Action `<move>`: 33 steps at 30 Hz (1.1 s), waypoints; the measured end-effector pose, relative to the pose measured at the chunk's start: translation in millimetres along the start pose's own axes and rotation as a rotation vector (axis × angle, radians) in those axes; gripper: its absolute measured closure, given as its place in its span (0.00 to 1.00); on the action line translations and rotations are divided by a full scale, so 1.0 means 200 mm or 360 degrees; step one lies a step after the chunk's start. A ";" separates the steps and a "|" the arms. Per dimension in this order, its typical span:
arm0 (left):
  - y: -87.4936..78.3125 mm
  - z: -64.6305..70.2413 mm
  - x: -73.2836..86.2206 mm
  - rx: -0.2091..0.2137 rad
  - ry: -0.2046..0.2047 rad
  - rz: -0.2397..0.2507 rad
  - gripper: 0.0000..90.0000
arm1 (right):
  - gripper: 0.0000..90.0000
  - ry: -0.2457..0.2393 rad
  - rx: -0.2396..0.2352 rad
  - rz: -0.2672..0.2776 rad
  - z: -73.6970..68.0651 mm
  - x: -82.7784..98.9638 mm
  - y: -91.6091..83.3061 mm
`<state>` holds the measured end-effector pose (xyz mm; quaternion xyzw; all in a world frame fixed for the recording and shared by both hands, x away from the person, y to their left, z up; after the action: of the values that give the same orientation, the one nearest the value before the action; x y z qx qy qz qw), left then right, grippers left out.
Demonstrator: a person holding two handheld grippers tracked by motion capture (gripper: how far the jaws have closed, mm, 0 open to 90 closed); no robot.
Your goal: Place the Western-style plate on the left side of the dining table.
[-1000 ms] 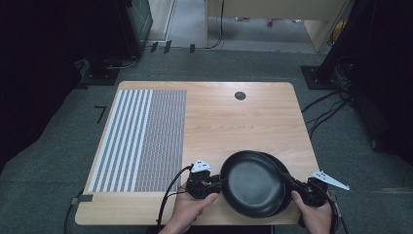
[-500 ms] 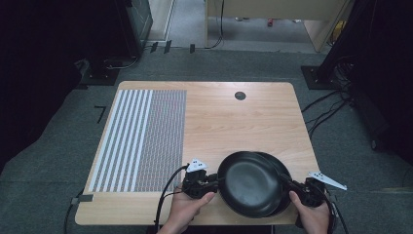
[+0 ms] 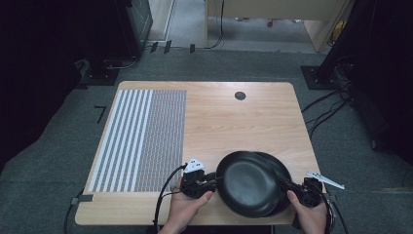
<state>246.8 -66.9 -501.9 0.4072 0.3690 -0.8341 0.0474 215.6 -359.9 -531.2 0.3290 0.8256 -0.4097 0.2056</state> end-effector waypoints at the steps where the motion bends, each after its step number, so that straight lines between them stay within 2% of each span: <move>1: 0.00 0.00 0.00 0.0000 0.0000 0.0000 0.73 | 0.91 0.0007 -0.0001 -0.0003 0.00 0.00 0.00; 7: 0.01 -0.01 0.01 -0.0006 0.0012 -0.0013 0.74 | 0.86 -0.0017 0.0001 0.0021 -0.03 0.01 0.01; 9: 0.01 -0.02 0.01 0.0000 0.0006 -0.0016 0.74 | 0.85 -0.0066 0.0035 0.0037 -0.05 0.00 0.01; 11: 0.01 -0.02 0.02 0.0000 0.0007 -0.0016 0.74 | 0.86 -0.0058 0.0028 0.0043 -0.06 0.00 0.01; 14: 0.02 -0.03 0.02 0.0019 -0.0009 -0.0018 0.74 | 0.87 0.0015 -0.0032 0.0056 -0.05 -0.01 0.01; 17: 0.02 -0.03 0.03 0.0042 -0.0022 -0.0016 0.75 | 0.89 0.0024 -0.0022 0.0083 -0.06 -0.01 0.01; 20: 0.02 -0.05 0.03 0.0075 -0.0053 -0.0012 0.75 | 0.92 0.0108 -0.0070 0.0103 -0.06 -0.01 0.00; 22: 0.02 -0.05 0.04 0.0078 -0.0055 -0.0009 0.75 | 0.93 0.0124 -0.0096 0.0118 -0.06 -0.02 -0.01; 33: 0.02 -0.05 0.04 0.0057 -0.0042 0.0007 0.72 | 0.92 0.0123 -0.0093 0.0121 -0.05 -0.02 0.00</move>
<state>248.7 -61.8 -513.6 0.3978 0.3523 -0.8458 0.0468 217.1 -352.4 -522.9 0.3695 0.8315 -0.3643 0.1985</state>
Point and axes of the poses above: each handheld gripper's, and its own axes: y roughly forward along the jaws, x roughly out of its underside, z roughly to its right, the point moved 5 cm from there along y, roughly forward along the jaws, and after that the axes turned 2 degrees about y, right-handed, at the moved point
